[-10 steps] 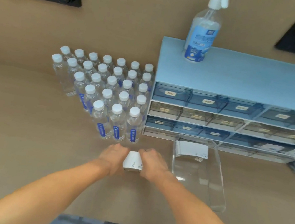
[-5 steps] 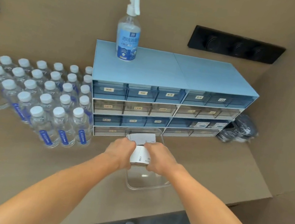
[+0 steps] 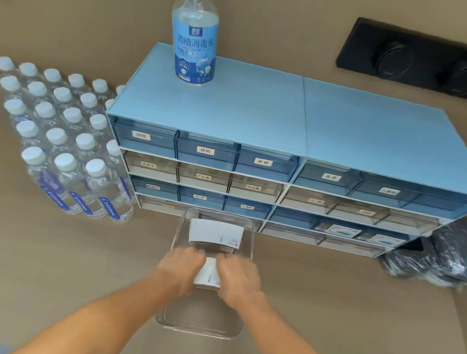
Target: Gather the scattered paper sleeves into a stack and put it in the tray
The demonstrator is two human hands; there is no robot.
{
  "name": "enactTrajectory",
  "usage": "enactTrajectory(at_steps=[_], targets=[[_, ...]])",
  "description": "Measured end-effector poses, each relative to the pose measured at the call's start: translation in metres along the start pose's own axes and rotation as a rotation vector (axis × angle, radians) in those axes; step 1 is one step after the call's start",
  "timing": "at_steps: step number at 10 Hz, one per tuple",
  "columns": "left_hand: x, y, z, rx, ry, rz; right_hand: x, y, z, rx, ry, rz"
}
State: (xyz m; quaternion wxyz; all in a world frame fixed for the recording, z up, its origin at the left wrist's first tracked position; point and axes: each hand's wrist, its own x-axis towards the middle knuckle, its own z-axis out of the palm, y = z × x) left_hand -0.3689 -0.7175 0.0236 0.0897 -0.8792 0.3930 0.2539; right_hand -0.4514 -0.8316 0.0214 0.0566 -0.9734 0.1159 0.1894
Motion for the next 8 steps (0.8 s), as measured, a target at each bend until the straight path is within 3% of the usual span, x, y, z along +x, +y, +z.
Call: enactTrajectory(at_steps=[1, 3, 6, 8], targets=[[0.009, 0.005, 0.012, 0.051, -0.008, -0.003, 0.007, -0.004, 0.008, -0.091, -0.007, -0.01], [0.023, 0.002, 0.014, 0.029, -0.023, 0.006, 0.015, -0.006, 0.011, -0.093, 0.011, 0.019], [0.013, 0.013, 0.007, 0.179, 0.02, -0.015, 0.01, -0.014, 0.005, -0.107, -0.038, 0.059], [-0.01, 0.009, -0.022, -0.071, -0.056, -0.033, -0.005, -0.017, -0.02, -0.024, -0.176, 0.076]])
